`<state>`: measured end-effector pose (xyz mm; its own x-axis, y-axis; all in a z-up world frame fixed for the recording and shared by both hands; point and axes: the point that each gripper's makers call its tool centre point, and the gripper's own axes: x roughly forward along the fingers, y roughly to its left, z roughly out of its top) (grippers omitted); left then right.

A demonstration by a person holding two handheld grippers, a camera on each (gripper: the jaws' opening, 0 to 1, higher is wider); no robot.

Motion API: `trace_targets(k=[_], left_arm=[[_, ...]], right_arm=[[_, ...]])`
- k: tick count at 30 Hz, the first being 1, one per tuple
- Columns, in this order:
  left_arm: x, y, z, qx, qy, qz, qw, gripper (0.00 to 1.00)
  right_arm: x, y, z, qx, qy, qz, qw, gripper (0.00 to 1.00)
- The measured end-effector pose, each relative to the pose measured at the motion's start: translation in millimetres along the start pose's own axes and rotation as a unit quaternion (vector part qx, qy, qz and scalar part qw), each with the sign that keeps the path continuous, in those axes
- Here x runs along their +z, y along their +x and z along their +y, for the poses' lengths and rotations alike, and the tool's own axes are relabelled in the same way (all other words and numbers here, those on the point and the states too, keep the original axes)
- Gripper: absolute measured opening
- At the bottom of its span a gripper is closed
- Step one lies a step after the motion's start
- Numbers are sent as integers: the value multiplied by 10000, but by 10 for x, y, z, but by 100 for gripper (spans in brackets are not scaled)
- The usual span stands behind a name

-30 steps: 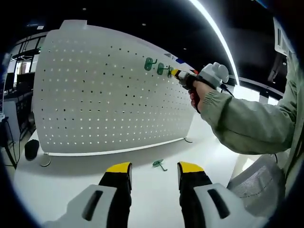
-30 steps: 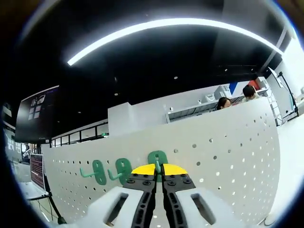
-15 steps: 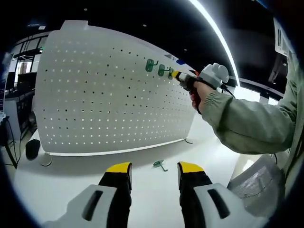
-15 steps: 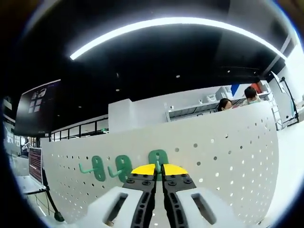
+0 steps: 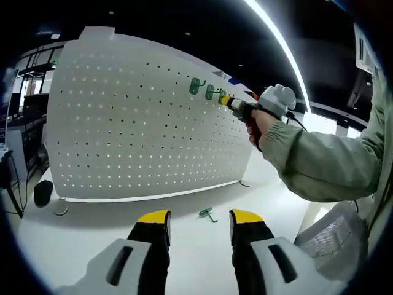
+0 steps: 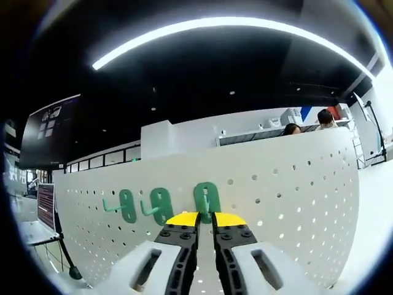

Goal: Insert the hook assembly into the mounting plate slot until the hook locks in place.

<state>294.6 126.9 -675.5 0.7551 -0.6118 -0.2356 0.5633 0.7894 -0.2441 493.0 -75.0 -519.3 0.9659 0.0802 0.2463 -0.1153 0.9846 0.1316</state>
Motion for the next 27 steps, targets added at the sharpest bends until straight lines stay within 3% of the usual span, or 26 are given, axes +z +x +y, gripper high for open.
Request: trace_targets(k=[7,14,18,27], left_arm=[[24,-15,-15,14,5,-51,10000,40],[45,-56,-29,40,21,-102,9999,40],[36,-91,-11,127,-13,-91,9999,40],[82,-231,-42,165,74,-191,9997,40]], right_arm=[[-114,-169,-26,6,-63,215,9997,22],[-248,-389,-3,116,-198,564,9981,27],[-449,-565,63,355,-181,1050,9937,36],[-713,-1069,202,744,-522,1651,9821,41]])
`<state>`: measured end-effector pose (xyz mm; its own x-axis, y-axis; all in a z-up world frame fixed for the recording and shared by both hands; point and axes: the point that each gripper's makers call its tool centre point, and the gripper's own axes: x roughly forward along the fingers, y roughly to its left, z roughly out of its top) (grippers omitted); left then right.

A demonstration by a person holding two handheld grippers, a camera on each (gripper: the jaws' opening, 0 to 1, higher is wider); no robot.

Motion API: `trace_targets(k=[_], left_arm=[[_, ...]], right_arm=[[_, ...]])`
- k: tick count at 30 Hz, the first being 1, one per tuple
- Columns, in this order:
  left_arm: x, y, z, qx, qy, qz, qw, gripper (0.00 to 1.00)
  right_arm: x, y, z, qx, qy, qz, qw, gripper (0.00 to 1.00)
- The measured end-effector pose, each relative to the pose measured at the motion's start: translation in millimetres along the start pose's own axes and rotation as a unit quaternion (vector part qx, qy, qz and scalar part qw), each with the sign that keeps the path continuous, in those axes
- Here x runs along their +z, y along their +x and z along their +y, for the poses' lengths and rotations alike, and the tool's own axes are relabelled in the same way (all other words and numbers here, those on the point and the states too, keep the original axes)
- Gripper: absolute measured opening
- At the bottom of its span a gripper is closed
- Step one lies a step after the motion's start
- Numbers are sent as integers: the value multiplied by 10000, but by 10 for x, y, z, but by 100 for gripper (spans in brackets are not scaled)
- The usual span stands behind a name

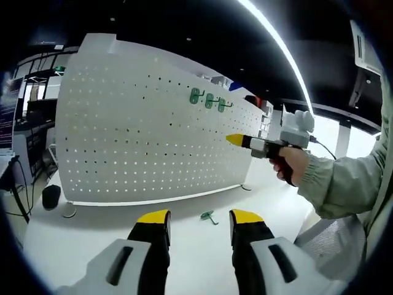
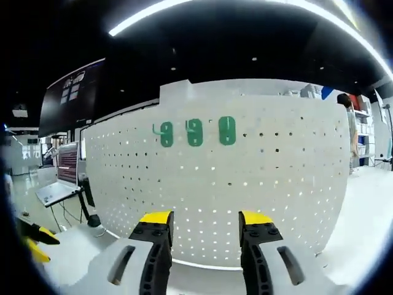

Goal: Insert the hook assembly into the mounting plate slot until the hook locks in place.

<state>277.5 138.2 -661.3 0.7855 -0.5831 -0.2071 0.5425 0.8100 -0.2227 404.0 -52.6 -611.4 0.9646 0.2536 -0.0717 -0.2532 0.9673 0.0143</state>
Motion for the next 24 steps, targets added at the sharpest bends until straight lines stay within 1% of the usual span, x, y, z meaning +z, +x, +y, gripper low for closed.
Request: trace_targets(k=[5,9,11,15,20,24], left_arm=[[-40,-79,-6,26,48,20,10000,40],[-88,-130,-10,46,126,78,9999,40],[-95,-148,-4,56,154,83,9998,40],[-109,-170,12,78,173,109,9998,40],[-137,-166,-12,59,232,167,9996,40],[-165,-158,-38,50,341,252,9991,40]], right_arm=[[-195,-274,172,212,-89,320,9992,42],[-281,-472,273,346,-232,494,9979,43],[-300,-577,307,386,-222,521,9976,43],[-379,-750,340,421,-237,633,9968,44],[-530,-951,354,453,-99,865,9952,45],[-628,-1066,370,518,-15,1014,9935,45]])
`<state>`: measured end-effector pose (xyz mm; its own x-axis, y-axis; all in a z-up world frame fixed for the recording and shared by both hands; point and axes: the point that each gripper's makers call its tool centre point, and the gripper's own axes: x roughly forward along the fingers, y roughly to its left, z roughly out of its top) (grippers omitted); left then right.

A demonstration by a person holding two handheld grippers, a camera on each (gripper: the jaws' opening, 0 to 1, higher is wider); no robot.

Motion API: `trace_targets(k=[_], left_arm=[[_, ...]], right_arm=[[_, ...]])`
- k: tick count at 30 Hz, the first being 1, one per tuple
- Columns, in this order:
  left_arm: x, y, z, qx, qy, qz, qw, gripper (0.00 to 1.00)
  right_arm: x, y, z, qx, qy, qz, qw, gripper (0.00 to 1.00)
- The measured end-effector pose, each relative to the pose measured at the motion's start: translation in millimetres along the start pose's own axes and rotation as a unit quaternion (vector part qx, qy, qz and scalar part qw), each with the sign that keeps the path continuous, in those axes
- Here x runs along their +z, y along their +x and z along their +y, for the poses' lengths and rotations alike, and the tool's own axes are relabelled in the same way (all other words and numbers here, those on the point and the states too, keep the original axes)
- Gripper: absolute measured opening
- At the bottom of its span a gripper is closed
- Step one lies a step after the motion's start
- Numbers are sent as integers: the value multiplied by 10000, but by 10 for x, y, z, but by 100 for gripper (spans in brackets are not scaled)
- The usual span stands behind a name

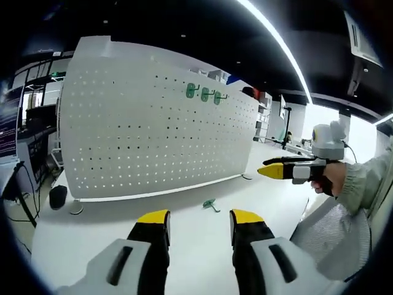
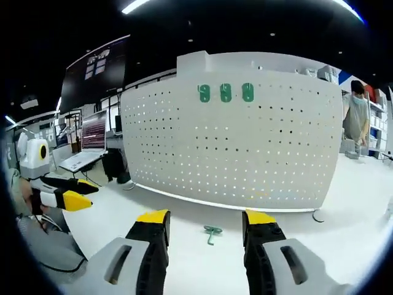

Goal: Insert the hook assembly into the mounting plate slot until the hook locks in place.

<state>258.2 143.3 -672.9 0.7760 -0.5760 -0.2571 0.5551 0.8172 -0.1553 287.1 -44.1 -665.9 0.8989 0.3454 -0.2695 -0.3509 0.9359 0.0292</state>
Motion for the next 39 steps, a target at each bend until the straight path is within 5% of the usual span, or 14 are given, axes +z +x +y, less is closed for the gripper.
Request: trace_targets(k=[11,19,28,33,36,39], left_arm=[[-120,178,-71,-104,153,424,9989,40],[-81,456,-156,-368,798,665,9939,39],[-157,859,-273,-942,1396,1087,9797,35],[-243,1083,-293,-1263,1983,1377,9622,33],[-329,1259,-281,-1434,2388,1666,9459,34],[-338,1426,-279,-1494,2405,1719,9435,33]], right_arm=[[-233,-138,88,316,102,250,9991,44],[-291,-135,161,535,359,281,9975,44],[-237,-122,184,661,551,117,9962,42],[-262,-119,244,805,637,183,9945,41],[-195,-127,228,777,549,30,9955,38],[-207,-121,228,819,684,54,9943,37]])
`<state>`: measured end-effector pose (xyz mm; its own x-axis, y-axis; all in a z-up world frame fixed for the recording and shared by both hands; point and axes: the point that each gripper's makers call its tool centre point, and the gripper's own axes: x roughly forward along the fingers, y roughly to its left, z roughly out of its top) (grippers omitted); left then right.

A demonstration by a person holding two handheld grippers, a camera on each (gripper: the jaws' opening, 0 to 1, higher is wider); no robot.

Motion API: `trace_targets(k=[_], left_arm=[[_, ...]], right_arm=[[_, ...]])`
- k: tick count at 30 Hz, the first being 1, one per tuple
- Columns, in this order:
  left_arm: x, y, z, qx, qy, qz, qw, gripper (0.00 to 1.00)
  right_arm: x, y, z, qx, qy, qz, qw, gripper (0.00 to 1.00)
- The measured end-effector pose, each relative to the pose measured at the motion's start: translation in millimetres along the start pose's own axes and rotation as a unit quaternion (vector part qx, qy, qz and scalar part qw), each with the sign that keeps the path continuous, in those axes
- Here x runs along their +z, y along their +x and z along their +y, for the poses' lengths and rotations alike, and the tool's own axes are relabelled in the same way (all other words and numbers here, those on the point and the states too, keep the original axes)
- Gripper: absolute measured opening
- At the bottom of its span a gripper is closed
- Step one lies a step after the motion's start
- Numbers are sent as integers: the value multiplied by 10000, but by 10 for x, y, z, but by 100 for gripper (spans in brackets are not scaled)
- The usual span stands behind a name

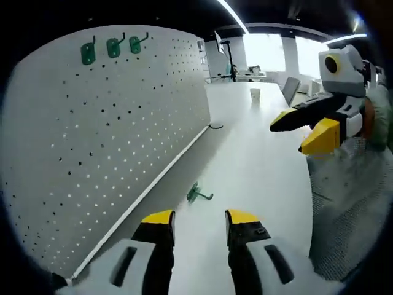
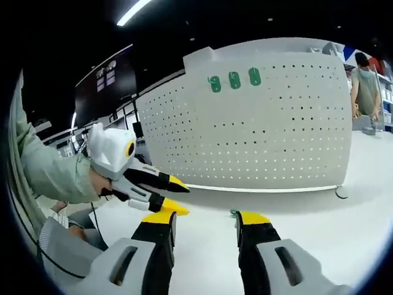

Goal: Insert the hook assembly into the mounting plate slot until the hook locks in place.

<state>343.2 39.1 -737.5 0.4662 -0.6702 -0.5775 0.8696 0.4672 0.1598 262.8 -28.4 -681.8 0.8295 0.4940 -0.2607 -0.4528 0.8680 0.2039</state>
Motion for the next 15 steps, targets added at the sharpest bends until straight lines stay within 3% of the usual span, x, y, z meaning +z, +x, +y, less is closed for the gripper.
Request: trace_targets(k=[7,15], left_arm=[[-47,404,77,-349,629,485,9962,28],[-38,820,170,-591,1166,689,9890,19]], right_arm=[[39,11,-7,-1,54,-70,10000,37],[60,20,-31,7,224,-121,9997,37]])
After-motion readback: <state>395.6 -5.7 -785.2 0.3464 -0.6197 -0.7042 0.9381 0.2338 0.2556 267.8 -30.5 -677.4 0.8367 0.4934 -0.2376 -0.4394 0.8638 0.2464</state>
